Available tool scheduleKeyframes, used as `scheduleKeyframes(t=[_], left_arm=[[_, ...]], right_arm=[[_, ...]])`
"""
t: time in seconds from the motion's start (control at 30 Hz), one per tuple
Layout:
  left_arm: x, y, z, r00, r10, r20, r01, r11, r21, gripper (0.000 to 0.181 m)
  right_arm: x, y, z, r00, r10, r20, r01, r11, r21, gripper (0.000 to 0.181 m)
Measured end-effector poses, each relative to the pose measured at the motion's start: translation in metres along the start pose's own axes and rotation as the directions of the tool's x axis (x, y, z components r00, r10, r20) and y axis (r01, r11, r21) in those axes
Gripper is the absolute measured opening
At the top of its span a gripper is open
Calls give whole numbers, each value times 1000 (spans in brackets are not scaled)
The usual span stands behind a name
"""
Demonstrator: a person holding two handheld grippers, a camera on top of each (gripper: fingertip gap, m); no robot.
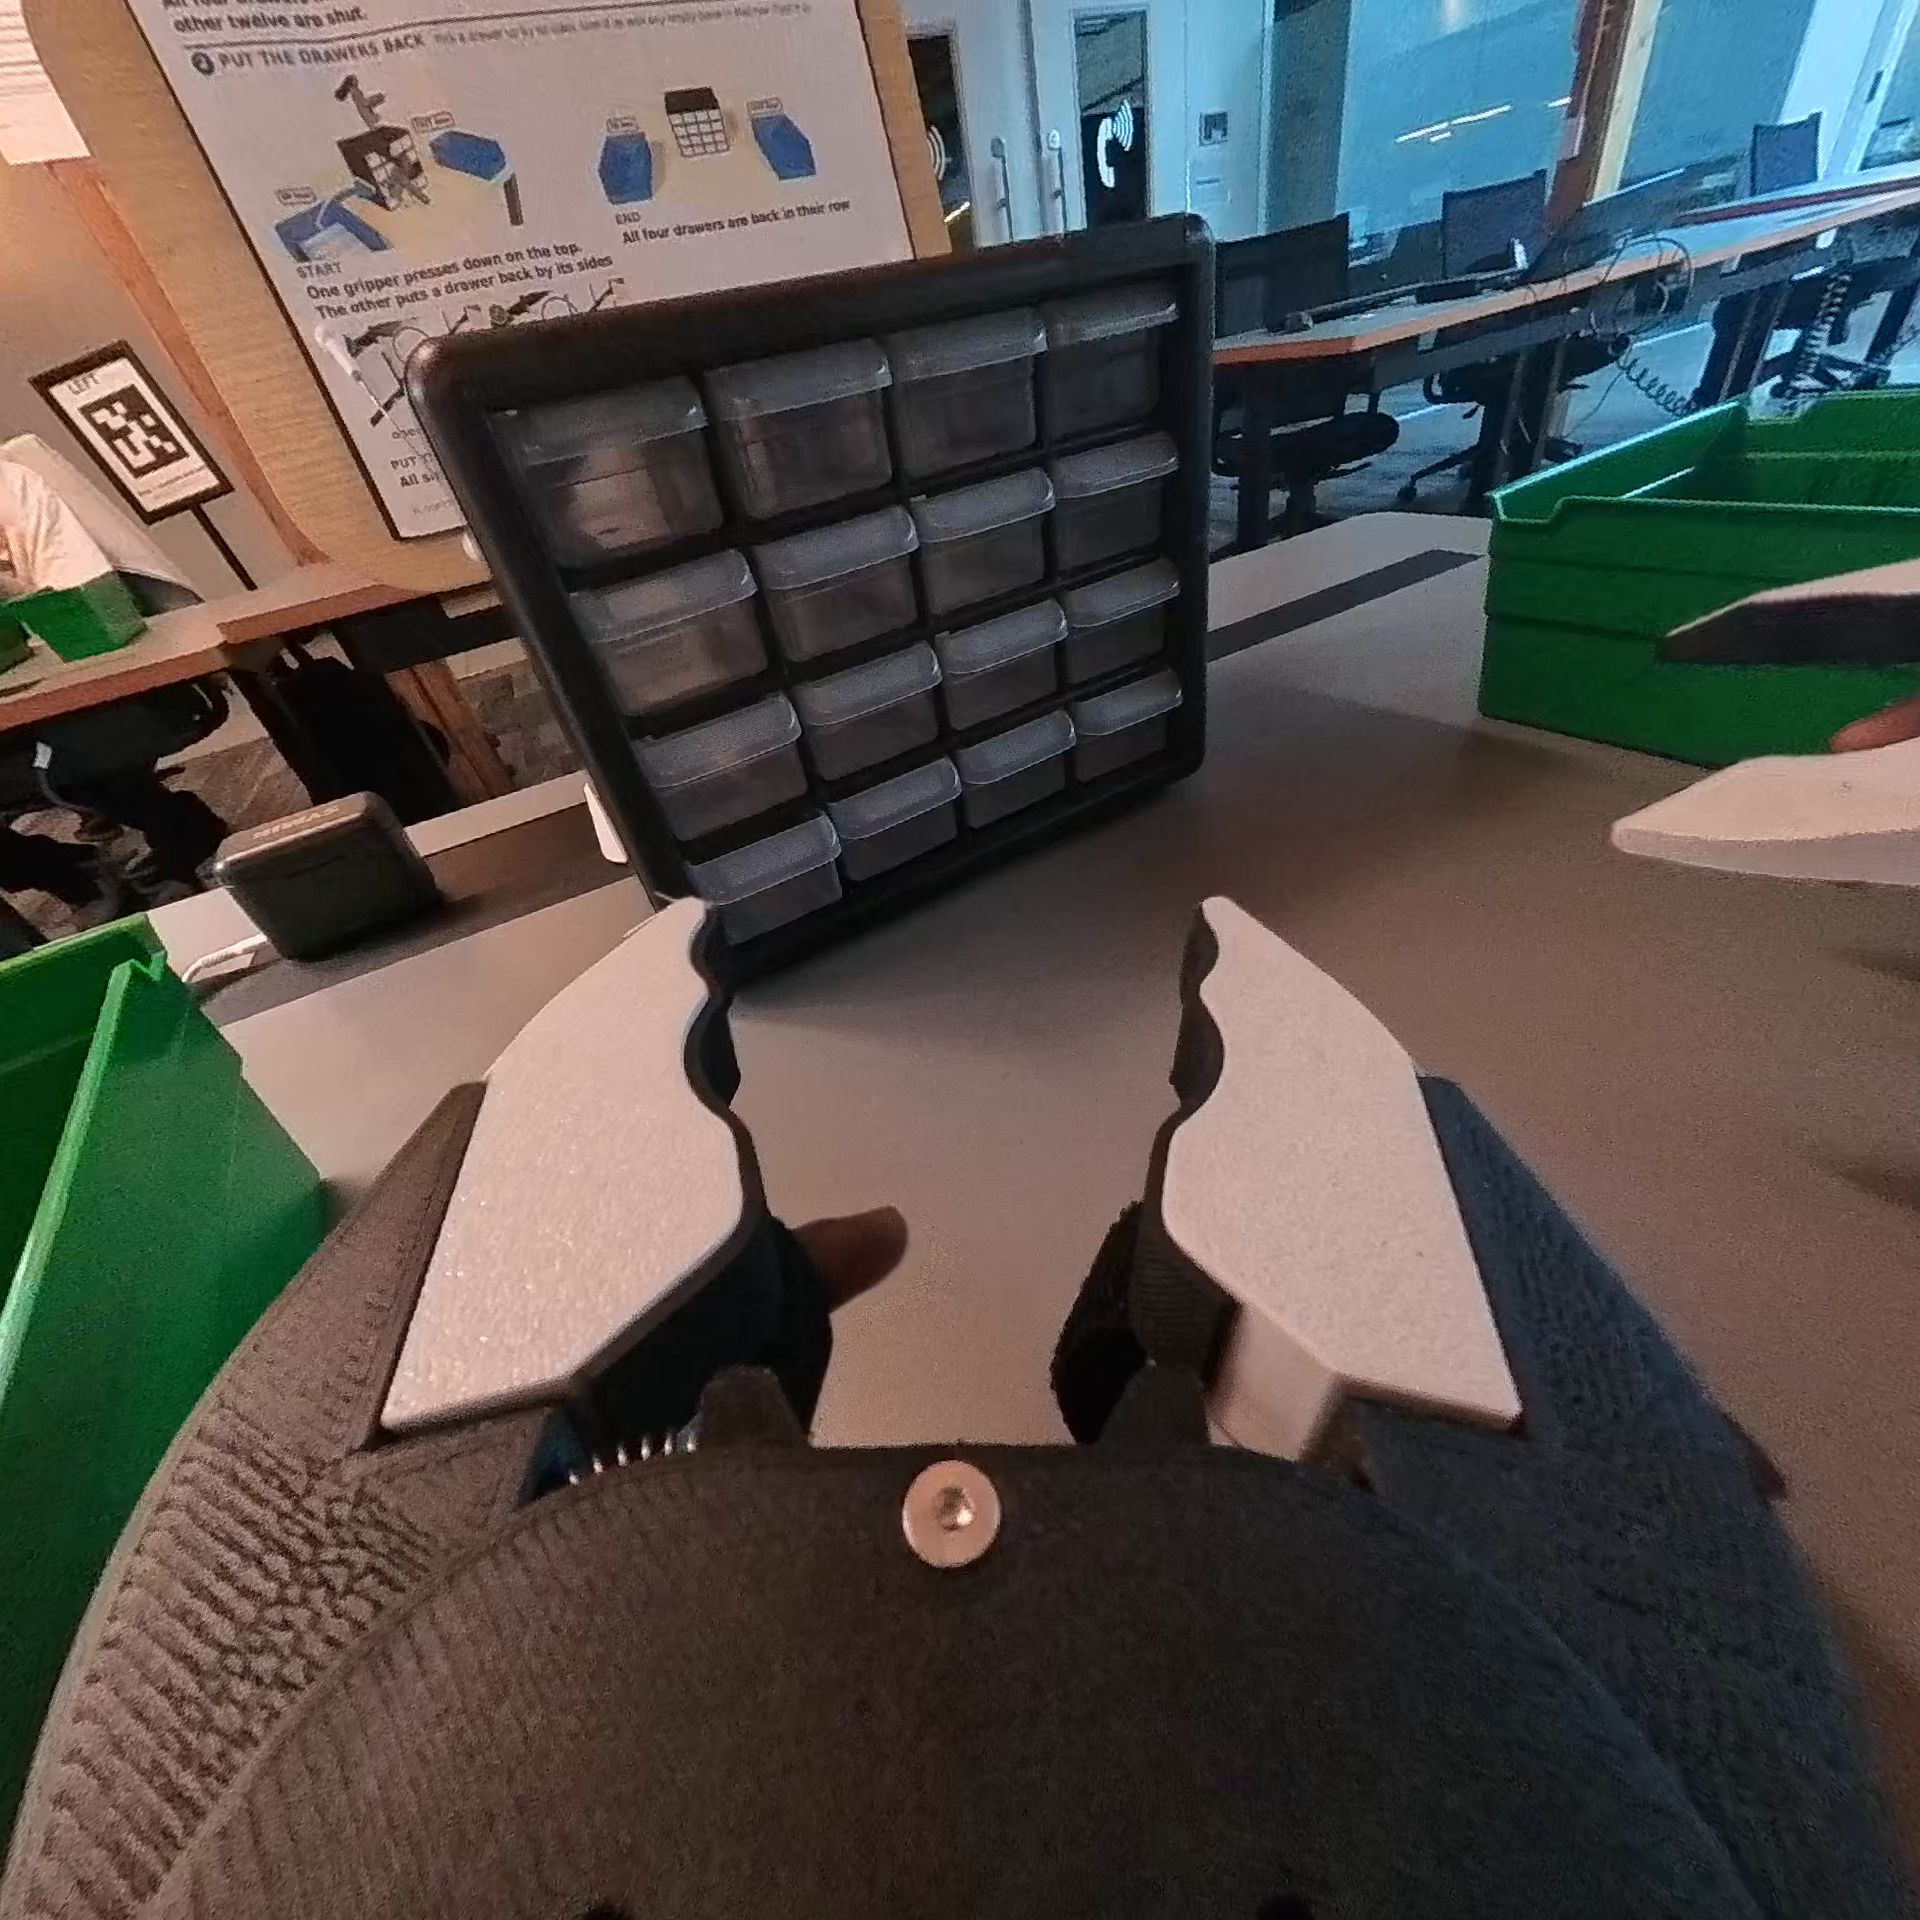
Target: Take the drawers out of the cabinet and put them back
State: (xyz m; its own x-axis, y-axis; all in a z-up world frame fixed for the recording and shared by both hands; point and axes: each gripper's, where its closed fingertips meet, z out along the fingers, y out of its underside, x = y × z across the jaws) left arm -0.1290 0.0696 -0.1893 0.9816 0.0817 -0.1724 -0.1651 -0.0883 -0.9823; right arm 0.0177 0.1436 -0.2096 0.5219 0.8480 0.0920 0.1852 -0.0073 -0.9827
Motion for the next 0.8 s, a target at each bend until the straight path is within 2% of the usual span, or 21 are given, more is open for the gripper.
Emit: scheduleKeyframes(t=[0.13,0.23,0.33,0.37,0.4,0.43,0.47,0.6,0.63,0.7,0.73,0.77,0.8], left_arm=[[-3,-3,0,1000,-18,17,18,1000,17,88],[-5,-5,-1,999,-49,16,49,998,37,97],[-3,-8,-2,1000,-31,4,30,998,55,93],[-2,-9,-3,1000,-11,-3,11,998,64,80],[0,-11,-5,1000,19,-16,-18,997,79,49],[0,-16,-8,999,42,-16,-40,994,106,2],[0,-20,-10,999,39,-13,-37,991,130,0],[-4,-14,-9,1000,16,1,-16,995,100,3],[-4,-10,-7,1000,15,3,-15,997,80,12],[-5,-6,-4,1000,2,12,-3,999,54,52],[-5,-4,-3,1000,2,15,-3,999,45,64],[-5,-3,-2,1000,4,20,-5,999,38,74],[-6,-3,-2,1000,9,26,-10,999,33,81]], right_arm=[[1,-3,-1,1000,10,6,-11,1000,28,86],[3,-3,-1,1000,20,-8,-20,999,29,100],[6,-6,-2,999,35,-21,-34,998,47,107],[5,-8,-3,999,35,-12,-34,997,63,97],[1,-11,-7,999,29,19,-30,996,89,63],[-3,-17,-11,999,11,53,-18,992,127,6],[-7,-23,-15,997,7,79,-20,986,168,0],[-6,-24,-14,996,23,87,-38,983,179,0],[-7,-23,-13,996,24,91,-41,982,183,6],[-9,-20,-9,995,26,96,-43,984,174,44],[-10,-17,-7,995,19,98,-34,987,158,58],[-13,-16,-6,994,13,109,-29,989,147,65],[-16,-15,-5,992,10,124,-27,989,142,64]])
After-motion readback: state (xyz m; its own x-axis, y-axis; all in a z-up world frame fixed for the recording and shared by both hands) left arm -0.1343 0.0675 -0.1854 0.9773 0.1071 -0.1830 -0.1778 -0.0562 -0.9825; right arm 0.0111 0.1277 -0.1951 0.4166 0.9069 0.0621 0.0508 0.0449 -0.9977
